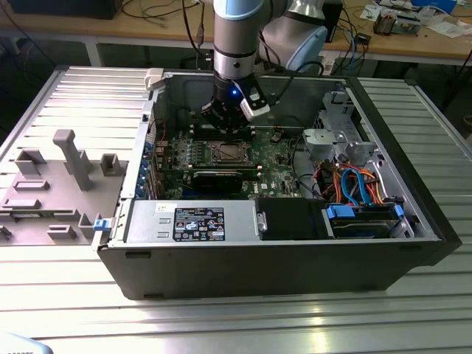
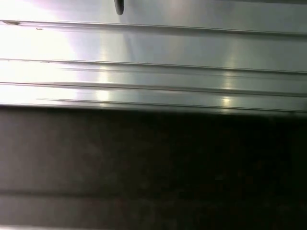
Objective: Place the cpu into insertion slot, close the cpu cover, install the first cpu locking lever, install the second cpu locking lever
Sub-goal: 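Install the first cpu locking lever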
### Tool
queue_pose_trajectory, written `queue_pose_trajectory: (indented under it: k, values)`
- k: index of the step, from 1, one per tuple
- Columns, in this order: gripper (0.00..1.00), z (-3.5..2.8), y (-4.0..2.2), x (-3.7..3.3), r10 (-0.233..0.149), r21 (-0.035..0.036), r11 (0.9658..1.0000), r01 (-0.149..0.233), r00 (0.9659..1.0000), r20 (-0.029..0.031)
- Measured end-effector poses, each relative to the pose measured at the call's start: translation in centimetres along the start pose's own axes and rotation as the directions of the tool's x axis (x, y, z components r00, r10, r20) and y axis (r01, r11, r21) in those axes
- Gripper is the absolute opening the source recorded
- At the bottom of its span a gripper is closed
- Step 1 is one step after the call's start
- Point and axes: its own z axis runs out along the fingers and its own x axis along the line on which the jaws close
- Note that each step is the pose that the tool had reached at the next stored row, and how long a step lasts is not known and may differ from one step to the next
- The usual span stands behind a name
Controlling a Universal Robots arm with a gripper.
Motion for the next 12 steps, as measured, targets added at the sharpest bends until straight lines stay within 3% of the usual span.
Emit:
queue_pose_trajectory:
  k: [7, 12]
  values:
    - [0.11, 0.22, -0.03, -1.02, 0.000, -0.0009, 1.0000, 0.000, 1.0000, -0.0014]
    - [0.11, 0.24, 0.14, -1.17, 0.000, -0.0010, 1.0000, 0.000, 1.0000, -0.0017]
